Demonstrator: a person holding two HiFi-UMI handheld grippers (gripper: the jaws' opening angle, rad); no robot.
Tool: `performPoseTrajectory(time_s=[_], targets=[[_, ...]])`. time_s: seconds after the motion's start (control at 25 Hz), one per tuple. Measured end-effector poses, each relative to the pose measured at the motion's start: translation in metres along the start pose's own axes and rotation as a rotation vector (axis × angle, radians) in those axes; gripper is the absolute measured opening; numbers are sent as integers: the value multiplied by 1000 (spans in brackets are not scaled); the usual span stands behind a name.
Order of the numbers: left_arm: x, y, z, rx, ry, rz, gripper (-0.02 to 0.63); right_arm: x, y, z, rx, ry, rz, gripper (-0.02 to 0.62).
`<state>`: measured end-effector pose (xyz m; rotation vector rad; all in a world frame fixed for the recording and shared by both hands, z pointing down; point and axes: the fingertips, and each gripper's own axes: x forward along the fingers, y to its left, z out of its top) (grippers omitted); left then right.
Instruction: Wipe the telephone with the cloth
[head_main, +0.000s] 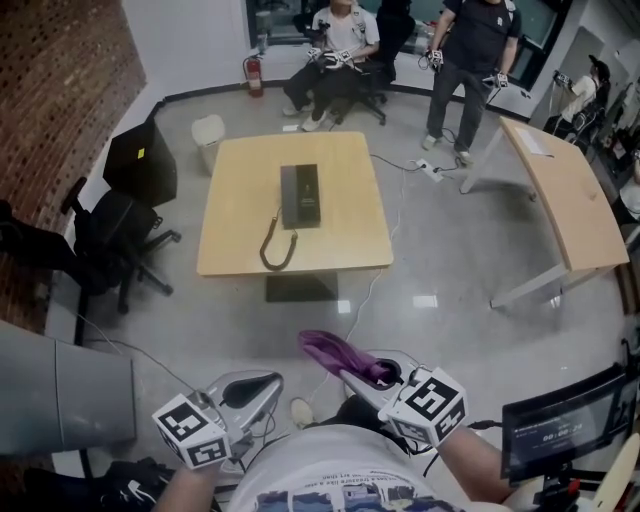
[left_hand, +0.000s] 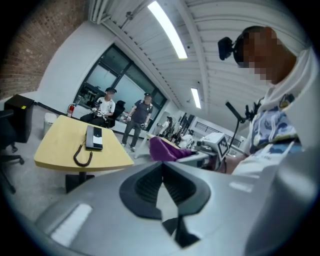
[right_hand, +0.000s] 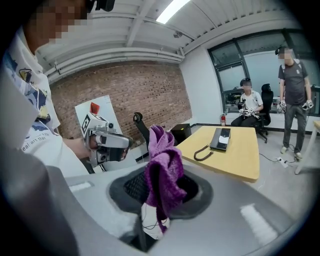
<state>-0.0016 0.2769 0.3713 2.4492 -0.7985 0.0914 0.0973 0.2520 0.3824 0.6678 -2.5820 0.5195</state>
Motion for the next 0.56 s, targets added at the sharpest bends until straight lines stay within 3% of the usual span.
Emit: performPoseTrajectory(time_s=[0.56], targets=[[-5,7,-2,2,-2,16,5,1,4,2,-12,-16,-4,84]])
